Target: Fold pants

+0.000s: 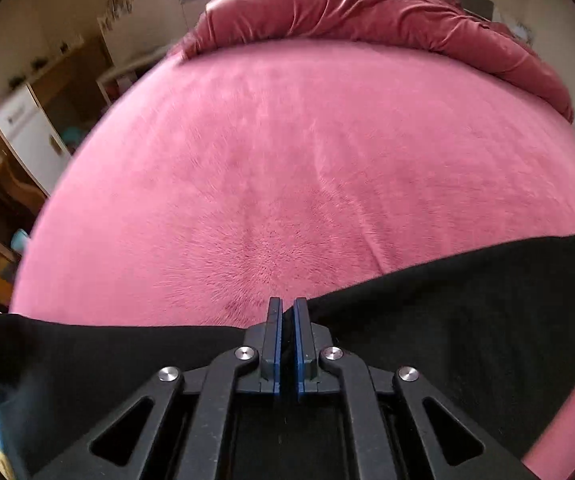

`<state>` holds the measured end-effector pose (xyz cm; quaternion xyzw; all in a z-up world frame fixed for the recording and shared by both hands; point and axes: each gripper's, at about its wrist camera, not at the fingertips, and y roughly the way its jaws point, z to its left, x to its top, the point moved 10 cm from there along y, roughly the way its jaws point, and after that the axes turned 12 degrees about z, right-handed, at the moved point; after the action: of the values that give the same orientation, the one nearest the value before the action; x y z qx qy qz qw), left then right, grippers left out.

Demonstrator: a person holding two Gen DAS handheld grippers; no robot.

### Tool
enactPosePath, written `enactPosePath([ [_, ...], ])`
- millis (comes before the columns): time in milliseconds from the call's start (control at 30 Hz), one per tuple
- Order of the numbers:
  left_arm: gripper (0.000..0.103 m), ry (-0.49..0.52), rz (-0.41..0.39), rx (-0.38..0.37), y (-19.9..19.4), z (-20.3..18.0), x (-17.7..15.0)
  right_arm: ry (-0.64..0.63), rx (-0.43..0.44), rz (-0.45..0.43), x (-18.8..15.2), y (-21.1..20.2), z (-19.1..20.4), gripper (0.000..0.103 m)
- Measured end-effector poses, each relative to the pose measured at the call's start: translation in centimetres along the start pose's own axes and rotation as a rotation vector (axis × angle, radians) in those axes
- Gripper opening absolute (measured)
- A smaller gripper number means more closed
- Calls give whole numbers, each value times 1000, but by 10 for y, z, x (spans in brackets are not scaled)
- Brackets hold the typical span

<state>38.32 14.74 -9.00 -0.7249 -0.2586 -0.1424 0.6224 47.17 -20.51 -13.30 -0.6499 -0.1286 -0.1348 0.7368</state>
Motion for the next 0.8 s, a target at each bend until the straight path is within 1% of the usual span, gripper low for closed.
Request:
enactPosePath([
  [67, 8, 1, -15, -19, -16, -2, -3, 11, 36, -47, -12, -29, -5, 5],
  [133, 8, -6, -37, -47, -39, -2, -9, 12, 55, -78, -34, -53, -9, 3],
  [167, 8, -10, -46, -61, -51, -1, -13, 17, 70, -96, -43, -66, -12, 0],
  [233, 8, -18, -56, -96, -70, -1, -24, 31, 93, -114, -64, -84, -17, 0],
  [267, 7, -16, -60, -106, -80, 0, -32, 39, 107, -123, -80, -95, -21, 0],
  [367, 7, 9, -61, -126, -108, 0, -67, 61, 122, -109, -125, -106, -33, 0],
  [433, 6, 26, -45, -127, -118, -1, -92, 78, 122, -74, -156, -101, -39, 0],
  [467, 4, 27, -35, -132, -122, -1, -105, 94, 128, -52, -174, -98, -44, 0],
  [500, 4, 23, -11, -151, -125, -1, -124, 107, 142, -31, -188, -94, -47, 0],
  [567, 4, 6, 24, -147, -124, 2, -153, 123, 138, 4, -207, -87, -54, 0],
  [600, 4, -6, 51, -162, -120, 2, -164, 130, 146, 9, -207, -84, -54, 0],
  [667, 4, -16, 85, -150, -114, 4, -185, 178, 204, -2, -207, -88, -57, 1],
  [733, 4, -25, 118, -164, -107, 2, -203, 216, 213, -26, -196, -94, -62, 2],
  [800, 4, -20, 138, -158, -102, 0, -214, 224, 213, -55, -177, -101, -60, 2],
])
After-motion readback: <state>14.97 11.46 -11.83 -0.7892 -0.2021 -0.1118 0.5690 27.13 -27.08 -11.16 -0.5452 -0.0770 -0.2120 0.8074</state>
